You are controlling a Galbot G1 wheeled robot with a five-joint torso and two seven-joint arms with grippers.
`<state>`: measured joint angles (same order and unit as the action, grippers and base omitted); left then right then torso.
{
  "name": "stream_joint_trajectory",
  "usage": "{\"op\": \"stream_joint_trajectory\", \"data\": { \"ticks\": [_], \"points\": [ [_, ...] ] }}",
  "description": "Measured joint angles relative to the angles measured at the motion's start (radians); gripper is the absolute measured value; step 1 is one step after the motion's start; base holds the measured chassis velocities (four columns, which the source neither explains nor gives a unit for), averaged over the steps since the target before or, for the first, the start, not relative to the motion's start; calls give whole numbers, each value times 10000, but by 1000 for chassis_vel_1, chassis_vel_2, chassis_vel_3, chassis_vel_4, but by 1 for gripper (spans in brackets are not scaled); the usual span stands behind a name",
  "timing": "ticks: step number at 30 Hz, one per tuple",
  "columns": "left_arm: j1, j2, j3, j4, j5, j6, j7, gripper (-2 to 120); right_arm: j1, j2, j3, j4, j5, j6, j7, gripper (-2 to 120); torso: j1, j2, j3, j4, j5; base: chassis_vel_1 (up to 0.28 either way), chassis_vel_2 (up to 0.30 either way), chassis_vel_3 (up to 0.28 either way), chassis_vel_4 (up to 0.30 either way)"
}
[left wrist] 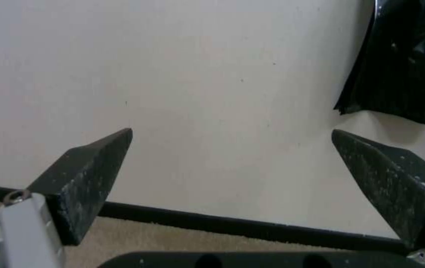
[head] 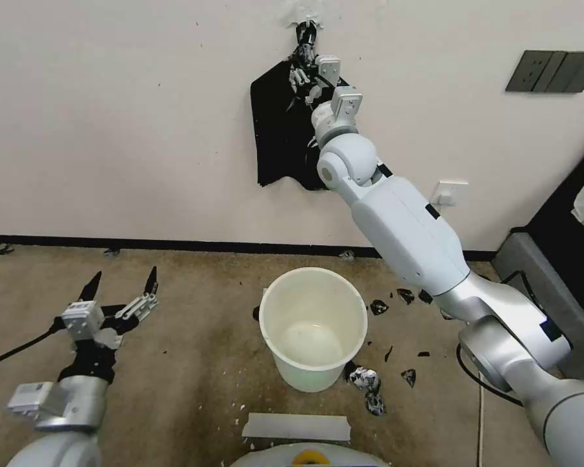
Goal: Place a trash bag onto the trash bin.
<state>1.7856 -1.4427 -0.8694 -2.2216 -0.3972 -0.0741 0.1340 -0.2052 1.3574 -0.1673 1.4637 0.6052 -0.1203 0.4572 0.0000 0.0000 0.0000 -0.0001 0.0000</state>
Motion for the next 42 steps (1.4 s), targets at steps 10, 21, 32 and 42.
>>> {"op": "stream_joint_trajectory", "data": {
  "ticks": [10, 21, 32, 42],
  "points": [
    [12, -42, 67, 6, -18, -31, -7, 100, 108, 201, 4, -245, -130, -29, 71, 41, 0, 0, 0, 1, 0, 0, 0, 0, 0],
    [-9, -14, 90, 64, -45, -45, -7, 100, -37, 159, -6, 28, -341, -269, 304, 34, 0, 0, 0, 0, 0, 0, 0, 0, 0],
    [-49, -19, 233, 147, -46, -45, -9, 100, -190, 233, -34, 198, -597, -495, 434, 25, 0, 0, 0, 0, 0, 0, 0, 0, 0],
    [-28, -17, 229, 152, -71, -52, -10, 100, 45, 308, -41, -192, -660, -506, 426, 0, 0, -1, 0, 1, 0, 0, 0, 0, 0]
  ]
}}
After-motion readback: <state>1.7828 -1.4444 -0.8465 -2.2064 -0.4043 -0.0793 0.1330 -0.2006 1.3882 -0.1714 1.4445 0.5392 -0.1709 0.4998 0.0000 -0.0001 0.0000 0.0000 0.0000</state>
